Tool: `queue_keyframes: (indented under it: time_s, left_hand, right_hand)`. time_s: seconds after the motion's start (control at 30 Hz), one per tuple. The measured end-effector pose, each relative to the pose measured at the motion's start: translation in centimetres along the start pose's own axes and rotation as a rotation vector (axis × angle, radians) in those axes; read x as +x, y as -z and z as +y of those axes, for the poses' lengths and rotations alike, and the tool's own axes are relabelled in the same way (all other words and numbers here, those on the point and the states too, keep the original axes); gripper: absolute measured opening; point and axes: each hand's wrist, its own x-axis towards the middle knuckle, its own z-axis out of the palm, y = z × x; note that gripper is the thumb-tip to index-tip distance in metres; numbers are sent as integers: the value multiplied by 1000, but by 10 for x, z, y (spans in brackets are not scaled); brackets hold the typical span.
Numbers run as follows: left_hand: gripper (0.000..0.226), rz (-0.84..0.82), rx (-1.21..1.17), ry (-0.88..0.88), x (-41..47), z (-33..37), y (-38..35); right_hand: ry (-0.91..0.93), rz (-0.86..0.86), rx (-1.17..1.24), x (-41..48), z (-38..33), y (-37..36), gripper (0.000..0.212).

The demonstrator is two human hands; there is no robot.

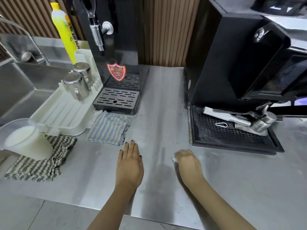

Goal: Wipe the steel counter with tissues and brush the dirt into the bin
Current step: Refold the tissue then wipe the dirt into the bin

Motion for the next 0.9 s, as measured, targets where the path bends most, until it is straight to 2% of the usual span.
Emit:
queue_keyframes:
  time_s: [0.03, 0.1, 0.13, 0.17, 0.2, 0.27, 0.33, 0.37, 0.43, 0.5, 0.57, 0.63, 0.67, 0.77, 0.8, 0.83, 0.9]
  left_hand:
    - [68, 0, 4, -3, 0, 0, 0]
    - [71, -5, 6, -8, 1, 0, 2]
    - [73, -12, 2, -9, 1, 1, 2]
    - [75, -18, -1, -11, 0, 1, 2]
    - [76, -22, -1, -12, 0, 1, 2]
    - [78, -26, -1, -10, 0, 1, 2]
    - [75, -19, -7, -7, 1, 2, 2]
    - [73, -13, -12, -9, 1, 2, 3]
    - [71, -9, -13, -19, 0, 2, 4]
    - [69, -6, -27, -18, -1, 3, 5]
    - [60, -13, -41, -9, -3, 4, 7]
    - [52, -17, -42, -10, -3, 5, 7]
    - [50, -16, -43, -10, -3, 5, 7]
    - [51, -21, -37, -15, -4, 5, 9]
    - [51, -23, -32, -19, -3, 4, 8]
    - [51, -23, -30, -21, -3, 4, 8]
    - [51, -35, -29, -29, -4, 5, 8]
  right_hand:
    - [-52, 23, -7, 19, -2, 0, 44]
    - [-138, 52, 26, 56, -9, 6, 52]
    - [-215, 33, 53, 72, -11, 12, 44]
    - [-255, -16, 92, 83, -13, 15, 24]
    - [-271, -42, 91, 87, -13, 17, 15]
    - [-245, 16, 97, 74, -20, 18, 17]
    - [-153, 46, 46, 41, -24, 13, 40]
    - [-110, 65, 44, 27, -23, 6, 44]
    - [-77, -10, 37, 5, -20, 2, 46]
    - [-139, 5, 4, 17, -11, 4, 44]
    - [-276, 49, 51, 44, -7, 7, 35]
    - [-342, 98, 93, 57, -11, 12, 37]
    - [-348, 40, 87, 55, -13, 12, 31]
    - [-171, -113, 83, 29, -24, 0, 8]
    - [-169, -119, 119, 27, -26, 4, 11]
    - [-192, -52, 105, 30, -23, 5, 17]
    - [-293, 37, 11, 51, -13, 7, 13]
